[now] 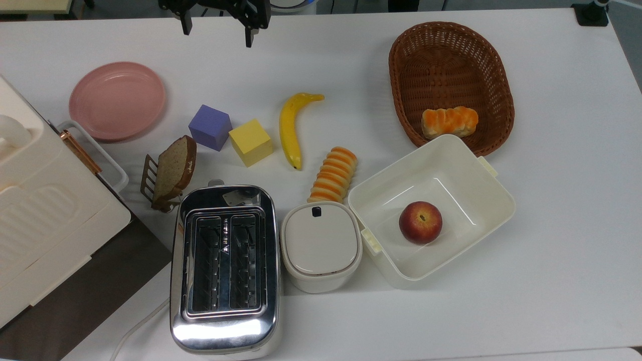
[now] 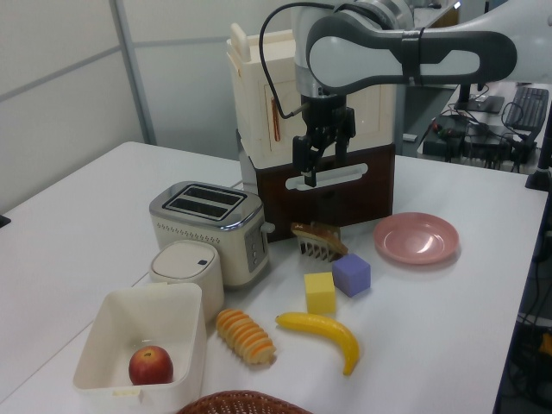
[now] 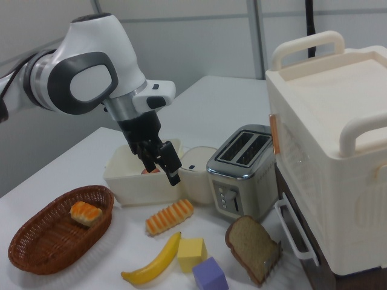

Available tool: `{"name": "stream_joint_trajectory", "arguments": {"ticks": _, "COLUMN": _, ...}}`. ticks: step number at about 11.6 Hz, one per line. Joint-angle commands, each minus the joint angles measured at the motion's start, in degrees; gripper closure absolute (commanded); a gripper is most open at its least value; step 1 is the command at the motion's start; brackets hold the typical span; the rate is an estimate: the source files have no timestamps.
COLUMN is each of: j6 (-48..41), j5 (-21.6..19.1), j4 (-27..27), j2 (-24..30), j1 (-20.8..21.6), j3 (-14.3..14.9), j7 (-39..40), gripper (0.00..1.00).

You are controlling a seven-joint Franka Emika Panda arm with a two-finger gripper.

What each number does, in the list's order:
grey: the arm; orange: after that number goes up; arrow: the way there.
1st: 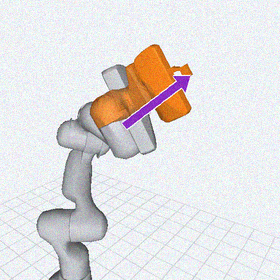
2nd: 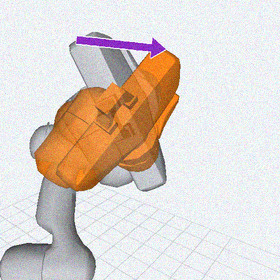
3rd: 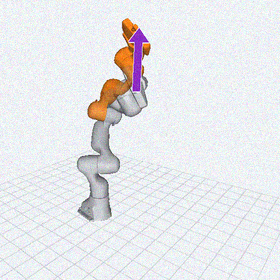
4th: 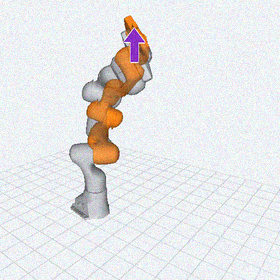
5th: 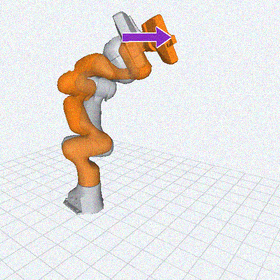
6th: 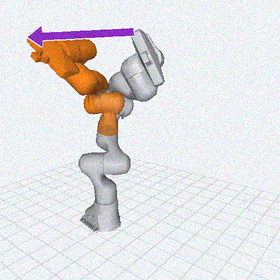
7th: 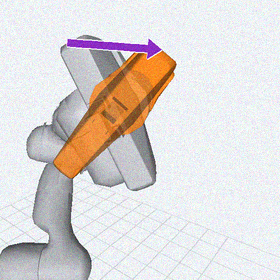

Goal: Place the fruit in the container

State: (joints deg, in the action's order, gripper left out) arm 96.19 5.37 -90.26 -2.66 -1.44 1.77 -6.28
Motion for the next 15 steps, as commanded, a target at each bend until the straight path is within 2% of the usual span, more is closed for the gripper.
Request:
{"name": "stream_joint_trajectory", "arguments": {"ticks": 1, "j6": -4.0, "j5": -5.0, "j4": 0.9, "j2": 0.5, "j1": 0.7, "j3": 3.6, "j7": 7.1, "gripper": 0.00}}
{"name": "stream_joint_trajectory", "arguments": {"ticks": 4, "j6": -1.5, "j5": -5.2, "j4": 0.8, "j2": 0.2, "j1": 0.7, "j3": 3.6, "j7": 7.7, "gripper": 0.00}}
{"name": "stream_joint_trajectory", "arguments": {"ticks": 11, "j6": -2.5, "j5": -5.7, "j4": 0.9, "j2": 0.3, "j1": 0.6, "j3": 3.7, "j7": 7.7, "gripper": 0.00}}
{"name": "stream_joint_trajectory", "arguments": {"ticks": 15, "j6": -2.7, "j5": -6.2, "j4": 0.6, "j2": 0.2, "j1": 0.7, "j3": 3.7, "j7": 4.7, "gripper": 0.00}}
